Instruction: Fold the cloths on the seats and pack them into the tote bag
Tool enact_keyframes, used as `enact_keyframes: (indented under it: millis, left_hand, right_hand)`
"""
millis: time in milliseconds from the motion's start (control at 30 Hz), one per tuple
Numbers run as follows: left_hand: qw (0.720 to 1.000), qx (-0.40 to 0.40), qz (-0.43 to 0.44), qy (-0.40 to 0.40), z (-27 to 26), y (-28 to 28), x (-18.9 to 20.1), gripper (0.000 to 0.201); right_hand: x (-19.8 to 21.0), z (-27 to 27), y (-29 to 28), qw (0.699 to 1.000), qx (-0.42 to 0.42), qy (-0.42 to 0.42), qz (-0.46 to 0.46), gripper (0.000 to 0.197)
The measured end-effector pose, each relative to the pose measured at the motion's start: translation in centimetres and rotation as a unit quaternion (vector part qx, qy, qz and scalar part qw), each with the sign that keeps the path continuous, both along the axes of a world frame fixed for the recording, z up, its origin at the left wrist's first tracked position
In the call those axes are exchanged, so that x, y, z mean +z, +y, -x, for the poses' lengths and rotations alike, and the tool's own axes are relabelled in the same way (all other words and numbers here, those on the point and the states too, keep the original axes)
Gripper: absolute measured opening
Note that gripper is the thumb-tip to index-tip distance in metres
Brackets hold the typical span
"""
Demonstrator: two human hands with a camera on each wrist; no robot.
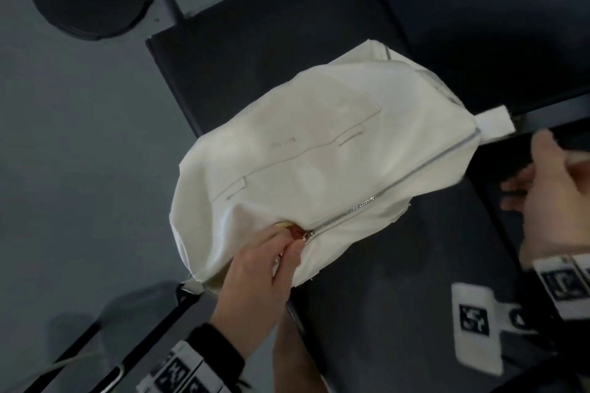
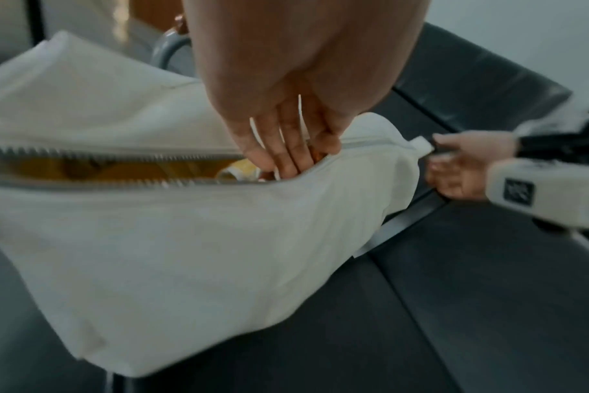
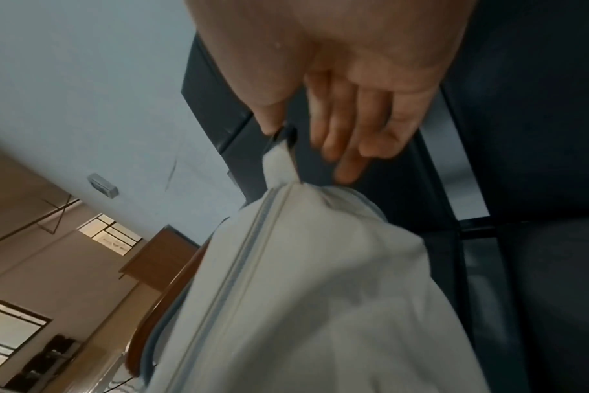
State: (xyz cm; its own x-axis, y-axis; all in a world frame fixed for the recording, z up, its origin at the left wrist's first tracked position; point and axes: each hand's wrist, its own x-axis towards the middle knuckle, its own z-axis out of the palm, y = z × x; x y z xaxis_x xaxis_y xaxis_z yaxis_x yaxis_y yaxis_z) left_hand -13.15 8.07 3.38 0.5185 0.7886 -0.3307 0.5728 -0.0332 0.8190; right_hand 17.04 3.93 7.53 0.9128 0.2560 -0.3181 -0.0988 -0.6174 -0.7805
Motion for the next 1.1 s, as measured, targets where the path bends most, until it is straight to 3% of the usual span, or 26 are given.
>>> enact_keyframes:
  millis: [67, 133, 200, 433, 533, 633, 733, 867, 967, 1033, 1100]
  left_hand:
    - [1.000, -0.005, 0.002, 0.005, -0.2, 0.0, -0.3, 0.031]
    - [0.999, -0.026, 0.003, 0.020, -0.3, 0.0, -0.7, 0.032]
    - [0.999, -0.046, 0.003, 0.015, -0.3, -0.2, -0.9, 0.032]
    - [0.998, -0.045, -0.039, 0.015, -1.0, 0.7, -0.2, 0.031]
    - [0.979, -0.082, -0.137, 0.127, -0.9, 0.8, 1.3, 0.033]
    - [0.951, -0.106, -0.150, 0.250, 1.9, 1.4, 3.6, 0.039]
    - [0.940, -0.107, -0.159, 0.282, 6.1, 2.0, 6.9, 0.037]
    - [0.934, -0.148, -0.136, 0.294, 6.8, 2.2, 8.0, 0.045]
    - [0.888, -0.249, -0.067, 0.381, 5.3, 1.5, 5.9, 0.062]
    - [0.878, -0.286, -0.034, 0.383, 4.7, 1.6, 5.3, 0.045]
    - [0.897, -0.279, -0.017, 0.343, 4.5, 1.7, 6.5, 0.030]
  right_hand:
    - [-0.3, 3.5, -2.1, 0.997, 0.054, 0.032, 0.045, 0.055]
    - [-0.8, 8.5, -2.4, 0.965, 0.185, 0.139, 0.123, 0.063]
    - [-1.9, 11.6, -1.4, 0.938, 0.245, 0.193, 0.155, 0.070]
    - [-3.5, 12.1, 2.0, 0.953, 0.242, 0.117, 0.139, 0.069]
    - [-3.4, 11.4, 1.8, 0.963, 0.222, 0.103, 0.117, 0.069]
    - [-4.1, 8.5, 2.6, 0.979, 0.150, 0.106, 0.091, 0.064]
    - [-3.9, 5.0, 4.6, 0.988, 0.103, 0.092, 0.066, 0.056]
    - [-3.0, 2.9, 6.3, 0.989, 0.129, 0.032, 0.062, 0.064]
    - [-2.7, 3.0, 4.6, 0.981, 0.144, 0.001, 0.130, 0.069]
    - [-2.4, 3.3, 2.4, 0.974, 0.139, 0.040, 0.174, 0.059]
    - [-1.2, 4.2, -1.2, 0.976, 0.110, 0.081, 0.170, 0.042]
